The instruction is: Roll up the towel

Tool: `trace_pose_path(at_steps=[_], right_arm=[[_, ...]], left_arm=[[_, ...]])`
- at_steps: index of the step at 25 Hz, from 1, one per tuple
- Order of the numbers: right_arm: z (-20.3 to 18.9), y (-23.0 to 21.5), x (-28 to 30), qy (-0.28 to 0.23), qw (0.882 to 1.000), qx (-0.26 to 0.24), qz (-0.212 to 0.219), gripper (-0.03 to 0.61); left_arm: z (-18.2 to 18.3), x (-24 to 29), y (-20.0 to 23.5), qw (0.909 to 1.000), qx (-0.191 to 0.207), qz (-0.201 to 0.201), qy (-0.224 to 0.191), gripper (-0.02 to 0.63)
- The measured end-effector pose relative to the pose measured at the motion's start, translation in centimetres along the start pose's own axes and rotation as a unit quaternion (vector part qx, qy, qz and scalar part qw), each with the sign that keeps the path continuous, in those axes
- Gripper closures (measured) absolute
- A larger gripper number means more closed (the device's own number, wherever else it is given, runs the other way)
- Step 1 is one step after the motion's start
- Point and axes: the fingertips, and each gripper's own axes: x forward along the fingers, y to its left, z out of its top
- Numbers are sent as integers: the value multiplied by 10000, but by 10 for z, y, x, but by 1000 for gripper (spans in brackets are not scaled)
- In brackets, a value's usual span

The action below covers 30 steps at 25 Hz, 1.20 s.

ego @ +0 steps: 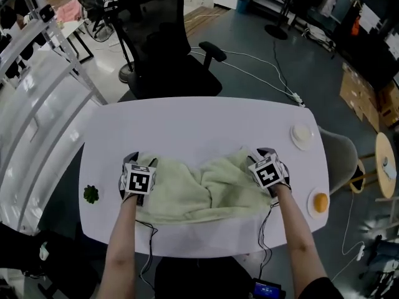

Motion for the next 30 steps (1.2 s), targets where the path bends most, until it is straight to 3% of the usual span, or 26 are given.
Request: trace_pose_path(at_steps=[5, 10, 14, 19, 20, 22, 23, 30], right_arm=[[16, 2, 36, 263, 9991, -317, 72, 399], [14, 13, 52, 446, 9982, -163, 376, 402], [17, 17, 53, 412, 9971, 58, 637, 463], [15, 17, 53, 442, 9948, 388, 829, 492], [15, 17, 52, 449, 9950, 362, 815, 494], [15, 18, 53, 466, 9961, 238, 704, 529], [14, 18, 53, 466, 9968, 163, 624, 545], [6, 6, 44, 558, 9978, 113, 353, 549]], left_arm=[[3, 30, -8, 9996, 144, -168, 169, 310], [-6, 42, -15, 9987, 266, -234, 363, 310], [-9, 45, -14, 9989, 23, -319, 330, 321], [-11, 43, -21, 9980, -220, -482, 333, 398], [-11, 43, -22, 9983, -163, -443, 343, 421], [-12, 42, -22, 9988, 135, -274, 386, 545], [-13, 41, -22, 9985, 289, -211, 411, 560], [-11, 23, -6, 9981, 504, -36, 365, 569]])
